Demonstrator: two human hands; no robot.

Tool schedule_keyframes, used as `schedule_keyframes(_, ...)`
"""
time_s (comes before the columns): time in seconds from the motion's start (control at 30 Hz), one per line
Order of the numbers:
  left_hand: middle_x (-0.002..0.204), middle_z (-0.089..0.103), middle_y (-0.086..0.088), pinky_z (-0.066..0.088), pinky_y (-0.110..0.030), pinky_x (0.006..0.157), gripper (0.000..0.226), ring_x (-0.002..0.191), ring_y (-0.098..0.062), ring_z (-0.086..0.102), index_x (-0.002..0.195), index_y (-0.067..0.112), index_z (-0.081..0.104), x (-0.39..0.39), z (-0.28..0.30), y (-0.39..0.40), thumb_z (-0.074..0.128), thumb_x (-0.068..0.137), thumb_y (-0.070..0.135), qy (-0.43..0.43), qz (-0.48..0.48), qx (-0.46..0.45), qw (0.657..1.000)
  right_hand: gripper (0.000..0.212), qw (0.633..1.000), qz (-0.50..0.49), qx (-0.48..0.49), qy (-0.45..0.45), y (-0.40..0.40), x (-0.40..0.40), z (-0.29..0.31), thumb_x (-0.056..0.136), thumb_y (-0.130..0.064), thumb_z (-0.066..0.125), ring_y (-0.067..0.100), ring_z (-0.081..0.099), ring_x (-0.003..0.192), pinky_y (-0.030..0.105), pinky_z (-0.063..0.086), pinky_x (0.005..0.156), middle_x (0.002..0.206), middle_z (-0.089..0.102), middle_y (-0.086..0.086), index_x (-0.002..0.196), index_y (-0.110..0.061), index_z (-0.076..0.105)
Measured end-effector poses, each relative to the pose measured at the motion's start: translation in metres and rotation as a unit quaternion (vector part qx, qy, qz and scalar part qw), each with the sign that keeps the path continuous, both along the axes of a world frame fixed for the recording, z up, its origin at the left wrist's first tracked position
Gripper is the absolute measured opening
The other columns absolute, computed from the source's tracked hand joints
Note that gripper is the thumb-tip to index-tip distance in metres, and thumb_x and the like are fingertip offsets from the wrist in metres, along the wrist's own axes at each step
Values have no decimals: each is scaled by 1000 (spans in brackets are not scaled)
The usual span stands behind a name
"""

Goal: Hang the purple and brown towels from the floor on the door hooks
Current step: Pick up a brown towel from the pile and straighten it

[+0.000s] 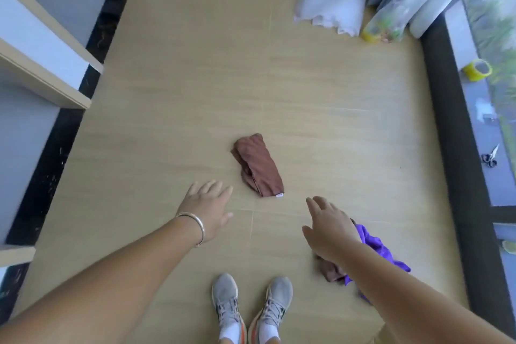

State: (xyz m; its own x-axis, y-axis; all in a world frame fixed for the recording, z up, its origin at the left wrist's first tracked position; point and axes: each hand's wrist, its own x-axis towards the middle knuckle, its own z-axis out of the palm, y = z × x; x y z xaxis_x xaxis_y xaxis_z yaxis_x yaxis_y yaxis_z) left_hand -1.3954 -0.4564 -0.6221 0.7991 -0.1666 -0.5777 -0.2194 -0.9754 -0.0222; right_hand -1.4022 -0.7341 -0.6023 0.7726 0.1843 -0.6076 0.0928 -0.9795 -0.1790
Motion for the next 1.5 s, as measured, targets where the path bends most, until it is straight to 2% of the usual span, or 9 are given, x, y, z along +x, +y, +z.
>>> schedule_keyframes(0.23,160,17,-1,6,-41,118,61,147,-17,10,153,27,14,16,-172,9,33,99,48,2,-15,-14,1000,50,1000,16,5,16,19,3,-169,93,-36,45,20,37,130,33,34,104,144,34,-2,139,-18,34)
schedule_keyframes(0.57,159,18,-2,8,-41,117,62,147,-18,12,152,26,15,89,-395,12,37,98,46,-44,-52,-19,997,51,999,-24,30,-2,57,35,-394,94,-37,47,21,39,127,33,34,102,144,32,-1,138,-18,30)
schedule_keyframes(0.8,159,19,-5,8,-43,118,60,147,-21,13,153,27,13,172,-505,15,37,100,41,-132,-117,-7,984,57,993,-77,63,-70,82,83,-516,92,-29,46,19,18,141,32,24,111,154,20,0,144,-18,24)
schedule_keyframes(1.0,160,15,-3,10,-41,118,58,147,-21,11,152,35,14,238,-561,19,39,100,41,-155,-194,23,968,72,990,-85,45,-99,96,102,-588,95,-40,44,20,7,147,34,18,115,161,7,3,152,-11,10)
schedule_keyframes(1.1,159,18,-1,15,-39,118,65,146,-19,15,152,36,16,248,-575,16,48,96,37,-151,-217,37,964,69,991,-70,17,-116,98,101,-607,96,-35,40,23,6,148,36,19,116,161,7,8,153,-8,10)
schedule_keyframes(1.3,143,45,2,34,-36,106,49,133,-18,40,146,28,36,251,-571,-2,35,99,16,-210,-245,37,946,69,992,-55,-43,-101,112,106,-608,92,-26,33,35,13,145,47,27,111,158,9,21,150,3,10)
schedule_keyframes(1.37,137,52,2,41,-38,100,45,128,-19,47,140,24,41,252,-566,-6,34,98,11,-200,-258,49,944,64,992,-44,-71,-99,114,111,-604,93,-22,33,37,21,141,46,35,103,155,16,24,148,6,15)
schedule_keyframes(1.43,127,58,3,46,-40,93,43,119,-22,54,135,22,43,255,-559,-4,37,96,8,-195,-262,59,943,52,990,-27,-83,-114,112,117,-601,94,-14,33,35,35,131,40,43,87,146,32,21,143,4,29)
schedule_keyframes(1.5,116,64,3,49,-39,86,41,109,-24,59,131,21,44,255,-551,3,41,93,6,-194,-260,75,943,39,988,-9,-82,-129,104,123,-595,94,-8,35,30,47,116,34,41,72,128,47,14,131,-3,46)
